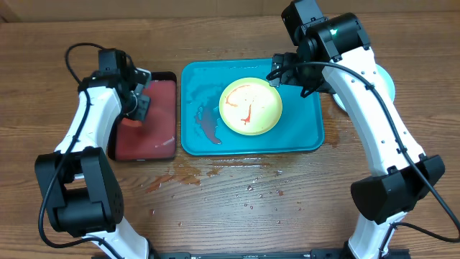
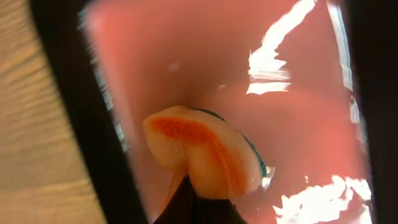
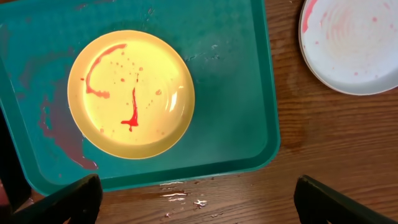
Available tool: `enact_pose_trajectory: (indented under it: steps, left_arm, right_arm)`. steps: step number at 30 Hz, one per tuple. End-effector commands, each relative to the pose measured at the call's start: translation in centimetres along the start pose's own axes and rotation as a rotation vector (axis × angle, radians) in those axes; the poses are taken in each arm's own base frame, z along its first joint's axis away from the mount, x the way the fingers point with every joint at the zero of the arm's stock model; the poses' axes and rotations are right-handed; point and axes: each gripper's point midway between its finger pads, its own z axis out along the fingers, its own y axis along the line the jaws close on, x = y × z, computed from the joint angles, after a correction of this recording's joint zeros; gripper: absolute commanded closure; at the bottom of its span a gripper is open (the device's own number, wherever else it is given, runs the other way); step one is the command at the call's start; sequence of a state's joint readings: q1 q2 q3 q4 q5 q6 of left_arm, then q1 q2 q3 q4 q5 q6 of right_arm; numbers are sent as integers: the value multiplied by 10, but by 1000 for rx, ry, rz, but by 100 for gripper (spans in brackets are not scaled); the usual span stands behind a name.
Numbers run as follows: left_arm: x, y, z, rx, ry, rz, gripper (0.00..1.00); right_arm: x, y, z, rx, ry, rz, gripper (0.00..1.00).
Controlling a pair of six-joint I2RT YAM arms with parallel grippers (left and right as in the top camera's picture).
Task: Clean dirty plates on tray and stack at the side
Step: 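Grasp the pink sponge in the black tray with the left gripper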
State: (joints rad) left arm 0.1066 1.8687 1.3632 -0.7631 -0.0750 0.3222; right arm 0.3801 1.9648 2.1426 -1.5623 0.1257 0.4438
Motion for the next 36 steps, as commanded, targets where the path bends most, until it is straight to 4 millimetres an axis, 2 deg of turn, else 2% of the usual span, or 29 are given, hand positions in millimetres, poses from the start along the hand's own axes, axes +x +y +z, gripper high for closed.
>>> enact_pose_trajectory:
  steps: [1, 5, 12, 19, 25, 32, 36]
  left_arm:
    - [1, 16, -2, -75, 6, -213, 96]
    - [2, 13, 1, -63, 6, -290, 96]
    - [4, 4, 10, -55, 25, -288, 96]
    - [12, -4, 37, -35, 81, -307, 96]
    - [21, -18, 59, 23, 134, -305, 96]
    - [21, -18, 57, 22, 133, -311, 96]
    - [16, -15, 46, 20, 125, -312, 96]
  right_arm:
    - [-5, 2, -21, -44, -50, 9, 0]
    - [-5, 2, -21, -44, -50, 9, 0]
    - [-7, 3, -21, -48, -57, 10, 0]
    - [-9, 4, -21, -52, -65, 11, 0]
    - [-10, 5, -21, -55, -70, 11, 0]
    - [-12, 6, -21, -59, -77, 12, 0]
    - [-13, 6, -21, -62, -83, 12, 0]
